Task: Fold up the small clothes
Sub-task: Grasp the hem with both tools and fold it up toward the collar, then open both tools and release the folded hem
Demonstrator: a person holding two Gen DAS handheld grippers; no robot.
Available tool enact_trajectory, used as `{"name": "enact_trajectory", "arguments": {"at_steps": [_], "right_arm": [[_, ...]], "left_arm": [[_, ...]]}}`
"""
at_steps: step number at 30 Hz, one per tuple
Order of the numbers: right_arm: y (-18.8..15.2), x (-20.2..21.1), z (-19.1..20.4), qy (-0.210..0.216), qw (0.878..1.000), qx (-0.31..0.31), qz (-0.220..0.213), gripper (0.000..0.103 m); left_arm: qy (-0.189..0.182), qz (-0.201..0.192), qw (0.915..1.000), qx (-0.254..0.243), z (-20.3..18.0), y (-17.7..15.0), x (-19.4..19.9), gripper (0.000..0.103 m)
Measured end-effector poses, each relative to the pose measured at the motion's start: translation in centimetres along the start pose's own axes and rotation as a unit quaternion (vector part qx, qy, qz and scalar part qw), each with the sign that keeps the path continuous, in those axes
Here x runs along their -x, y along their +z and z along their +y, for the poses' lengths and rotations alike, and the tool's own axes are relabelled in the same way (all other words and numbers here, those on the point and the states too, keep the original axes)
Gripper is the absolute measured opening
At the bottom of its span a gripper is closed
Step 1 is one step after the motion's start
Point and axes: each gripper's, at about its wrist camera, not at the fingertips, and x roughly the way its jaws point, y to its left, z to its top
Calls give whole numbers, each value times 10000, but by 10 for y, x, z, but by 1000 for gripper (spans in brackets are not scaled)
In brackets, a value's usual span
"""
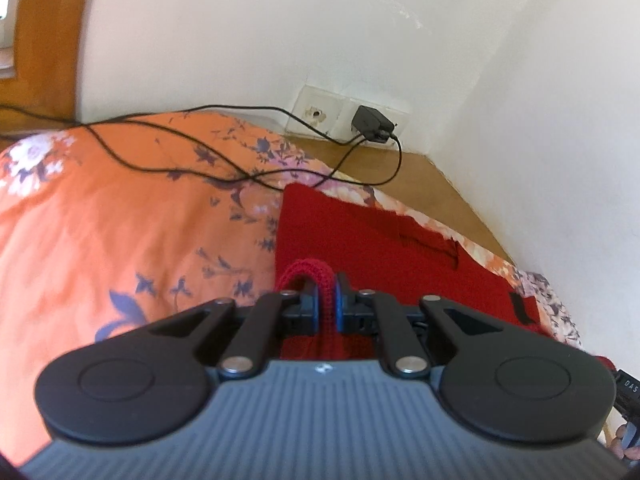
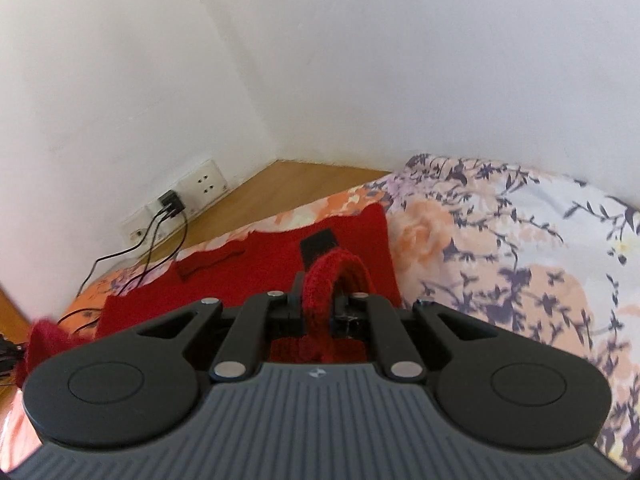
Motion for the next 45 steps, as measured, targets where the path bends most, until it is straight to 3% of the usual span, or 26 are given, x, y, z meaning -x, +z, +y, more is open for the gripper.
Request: {"name": "enact_trajectory", "arguments": {"at_steps": [10, 16, 21, 26, 30, 34, 45], "right_arm": [[-2, -64, 1, -582, 9981, -28, 192, 9], [-9, -82, -1, -742, 9964, -75, 415, 12], [-7, -74, 5, -712, 9968, -61, 370, 26], [-4, -47, 17, -669, 9976, 142, 109, 65], [-1, -34, 28, -570, 9963, 630, 130, 71], [-2, -31, 34, -570, 9925, 1064, 185, 75], [-2, -51, 8, -424, 9933, 970, 467, 79]], "left_arm": [[314, 233, 9986, -360, -7, 20, -64, 10], [246, 480, 9978, -378, 3, 20, -87, 12], [-147, 655, 9969, -401, 9, 27, -85, 16], [-524, 677, 9937, -718, 3, 36, -69, 37], [-461, 588, 9902, -1179, -8, 40, -60, 42], [-297, 497, 9885, -1396, -11, 43, -53, 64], [97, 409, 9878, -1502, -8, 41, -63, 64]]}}
